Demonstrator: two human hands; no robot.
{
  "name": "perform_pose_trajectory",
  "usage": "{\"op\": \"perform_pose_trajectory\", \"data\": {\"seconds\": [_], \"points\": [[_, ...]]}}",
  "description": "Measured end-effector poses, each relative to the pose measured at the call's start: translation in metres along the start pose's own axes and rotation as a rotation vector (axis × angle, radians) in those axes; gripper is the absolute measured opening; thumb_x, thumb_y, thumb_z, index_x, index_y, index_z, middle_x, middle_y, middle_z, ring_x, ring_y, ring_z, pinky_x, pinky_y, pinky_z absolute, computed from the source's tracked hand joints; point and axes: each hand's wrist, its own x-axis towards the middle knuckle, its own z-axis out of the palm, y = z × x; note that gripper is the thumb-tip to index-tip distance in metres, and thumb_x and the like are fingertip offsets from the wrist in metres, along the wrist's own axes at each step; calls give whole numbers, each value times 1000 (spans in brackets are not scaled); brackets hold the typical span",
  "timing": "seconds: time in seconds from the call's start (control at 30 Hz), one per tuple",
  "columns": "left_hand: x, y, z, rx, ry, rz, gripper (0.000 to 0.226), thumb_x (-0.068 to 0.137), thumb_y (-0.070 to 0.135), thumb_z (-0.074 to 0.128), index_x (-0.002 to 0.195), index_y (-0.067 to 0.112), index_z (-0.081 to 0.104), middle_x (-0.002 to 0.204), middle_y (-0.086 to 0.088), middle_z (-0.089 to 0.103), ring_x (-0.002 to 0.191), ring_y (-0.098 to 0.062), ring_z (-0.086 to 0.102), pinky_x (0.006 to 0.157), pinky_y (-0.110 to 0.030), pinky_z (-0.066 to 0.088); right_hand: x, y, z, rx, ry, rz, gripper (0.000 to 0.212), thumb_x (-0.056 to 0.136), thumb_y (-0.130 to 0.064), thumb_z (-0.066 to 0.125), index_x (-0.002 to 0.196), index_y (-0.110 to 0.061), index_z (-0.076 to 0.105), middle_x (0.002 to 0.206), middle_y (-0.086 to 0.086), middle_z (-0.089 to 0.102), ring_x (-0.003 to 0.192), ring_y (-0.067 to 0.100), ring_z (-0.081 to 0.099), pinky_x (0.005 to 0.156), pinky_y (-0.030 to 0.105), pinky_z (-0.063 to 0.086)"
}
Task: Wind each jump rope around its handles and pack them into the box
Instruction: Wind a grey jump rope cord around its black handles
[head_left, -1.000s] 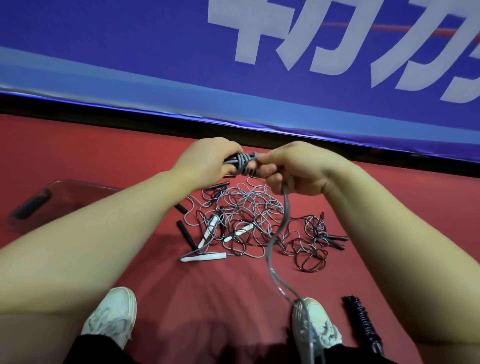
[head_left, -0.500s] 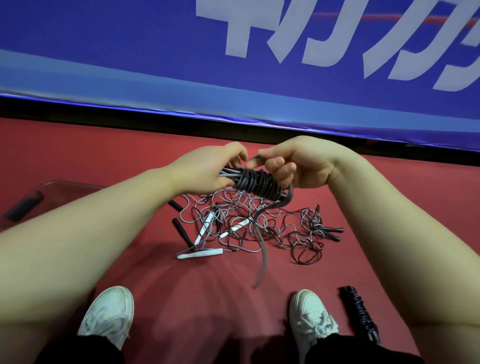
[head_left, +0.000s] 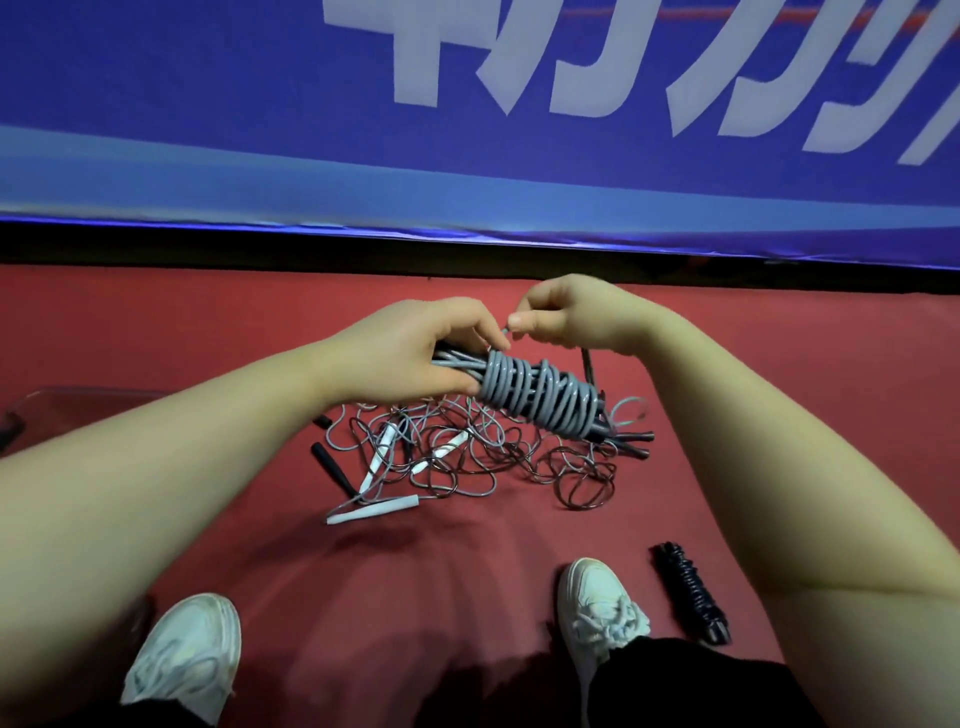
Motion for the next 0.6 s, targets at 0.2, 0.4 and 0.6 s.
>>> {"op": "perform_pose_trajectory", "data": {"seconds": [0.2, 0.4, 0.6], "points": [[11, 21, -2, -461, 219, -41, 35, 78, -13, 65, 92, 17, 56, 90, 1, 68, 68, -3, 65, 58, -19, 52, 13, 39, 39, 444, -135, 205, 29, 88, -50, 53, 85, -21, 56, 69, -10, 53, 55, 1, 47, 50, 13, 37], [23, 11, -22, -779, 569, -257, 25, 82, -13, 59, 89, 11, 57, 72, 0, 67, 56, -8, 66, 47, -17, 50, 25, 29, 60, 394, -47, 142, 28, 100, -14, 43, 125, -7, 53, 102, 4, 65, 89, 9, 61, 89, 22, 49], [24, -1, -32, -962, 512, -390, 17, 87, -8, 53, 93, 6, 62, 71, -2, 71, 58, -8, 67, 45, -16, 46, 32, -8, 60, 426, 101, -95, 68, 88, -6, 58, 145, -21, 23, 149, 1, 33, 129, 6, 33, 107, 28, 31]]}}
